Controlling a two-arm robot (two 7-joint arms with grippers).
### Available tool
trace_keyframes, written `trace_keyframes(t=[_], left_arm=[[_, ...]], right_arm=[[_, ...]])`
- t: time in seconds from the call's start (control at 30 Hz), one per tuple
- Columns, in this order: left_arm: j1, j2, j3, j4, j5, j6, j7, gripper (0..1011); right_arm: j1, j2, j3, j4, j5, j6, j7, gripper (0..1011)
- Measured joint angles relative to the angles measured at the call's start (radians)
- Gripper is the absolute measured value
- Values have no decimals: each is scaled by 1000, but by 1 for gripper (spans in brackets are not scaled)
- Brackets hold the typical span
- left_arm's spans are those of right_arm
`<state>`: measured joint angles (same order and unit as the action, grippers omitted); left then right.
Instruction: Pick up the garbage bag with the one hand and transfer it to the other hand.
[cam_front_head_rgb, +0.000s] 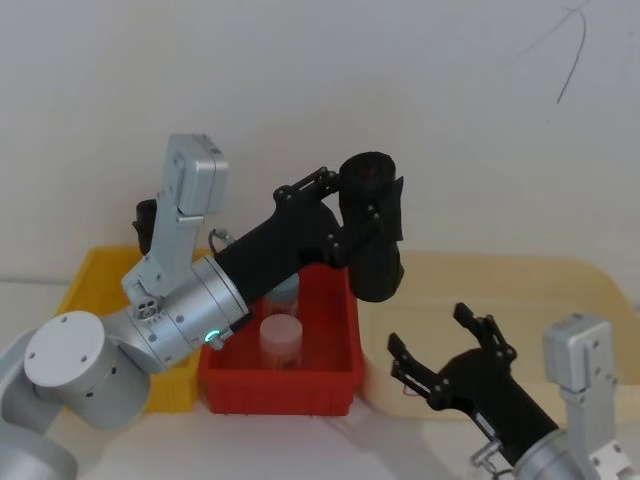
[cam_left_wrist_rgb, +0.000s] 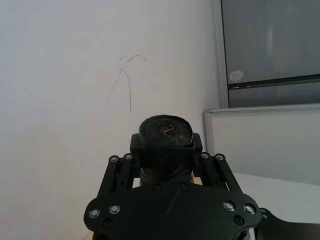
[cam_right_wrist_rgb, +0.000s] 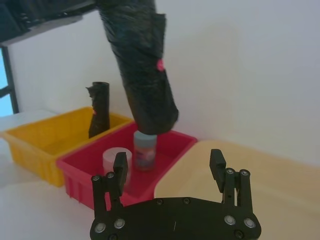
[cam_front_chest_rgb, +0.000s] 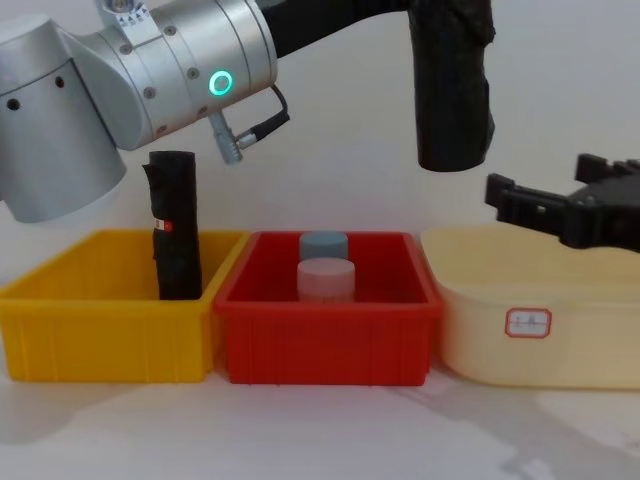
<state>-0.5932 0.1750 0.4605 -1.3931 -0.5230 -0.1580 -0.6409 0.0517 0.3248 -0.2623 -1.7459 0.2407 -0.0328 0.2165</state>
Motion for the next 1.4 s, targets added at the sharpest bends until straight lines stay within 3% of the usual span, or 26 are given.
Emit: trace_keyframes(t=[1.4], left_arm=[[-2, -2, 2, 1, -3, 1, -4, 535]], right_arm=[[190, -86, -52, 150, -42, -44, 84, 999]])
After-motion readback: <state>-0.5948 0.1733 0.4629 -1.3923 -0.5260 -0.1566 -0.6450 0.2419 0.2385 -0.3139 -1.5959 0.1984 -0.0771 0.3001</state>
